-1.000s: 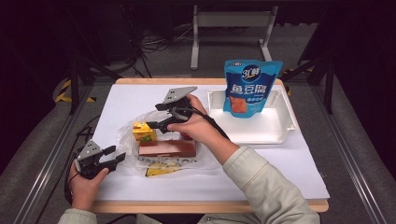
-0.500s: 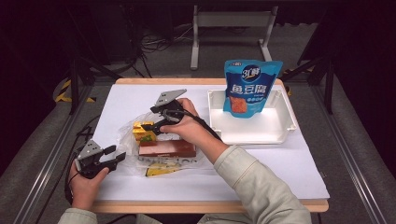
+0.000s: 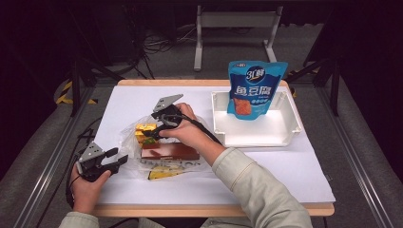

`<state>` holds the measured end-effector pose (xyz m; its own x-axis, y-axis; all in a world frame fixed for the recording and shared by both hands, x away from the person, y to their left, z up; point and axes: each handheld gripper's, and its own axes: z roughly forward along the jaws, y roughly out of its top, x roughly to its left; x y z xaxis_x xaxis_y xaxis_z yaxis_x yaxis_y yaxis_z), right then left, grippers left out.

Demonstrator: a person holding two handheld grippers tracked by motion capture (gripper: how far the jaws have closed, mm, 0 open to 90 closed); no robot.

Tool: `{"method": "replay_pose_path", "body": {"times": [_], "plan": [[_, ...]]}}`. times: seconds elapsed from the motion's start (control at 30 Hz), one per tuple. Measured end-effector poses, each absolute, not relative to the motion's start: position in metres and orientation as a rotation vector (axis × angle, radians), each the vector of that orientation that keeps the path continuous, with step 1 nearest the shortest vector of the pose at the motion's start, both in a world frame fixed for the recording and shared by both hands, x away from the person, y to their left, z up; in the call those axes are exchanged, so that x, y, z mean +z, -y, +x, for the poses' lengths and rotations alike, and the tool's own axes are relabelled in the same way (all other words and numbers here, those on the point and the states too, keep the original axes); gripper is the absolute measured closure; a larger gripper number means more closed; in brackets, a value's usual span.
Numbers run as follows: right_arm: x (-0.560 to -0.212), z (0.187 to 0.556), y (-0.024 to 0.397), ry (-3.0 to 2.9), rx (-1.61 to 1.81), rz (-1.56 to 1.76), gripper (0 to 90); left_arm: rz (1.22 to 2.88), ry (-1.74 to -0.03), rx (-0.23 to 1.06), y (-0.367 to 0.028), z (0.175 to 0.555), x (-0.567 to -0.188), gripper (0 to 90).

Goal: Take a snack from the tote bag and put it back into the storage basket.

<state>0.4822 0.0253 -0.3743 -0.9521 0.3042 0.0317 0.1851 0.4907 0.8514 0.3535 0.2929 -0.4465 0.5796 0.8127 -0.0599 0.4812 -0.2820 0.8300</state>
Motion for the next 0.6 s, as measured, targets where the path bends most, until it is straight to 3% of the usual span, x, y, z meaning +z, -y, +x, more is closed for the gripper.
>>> {"method": "replay_pose_path", "body": {"times": [0.6], "plan": [[-0.394, 0.484, -0.038, -2.703, 1.406, 0.433, 21.9, 1.941, -1.035, 0.479, -0.293, 0.354, -0.446, 46.0]]}}
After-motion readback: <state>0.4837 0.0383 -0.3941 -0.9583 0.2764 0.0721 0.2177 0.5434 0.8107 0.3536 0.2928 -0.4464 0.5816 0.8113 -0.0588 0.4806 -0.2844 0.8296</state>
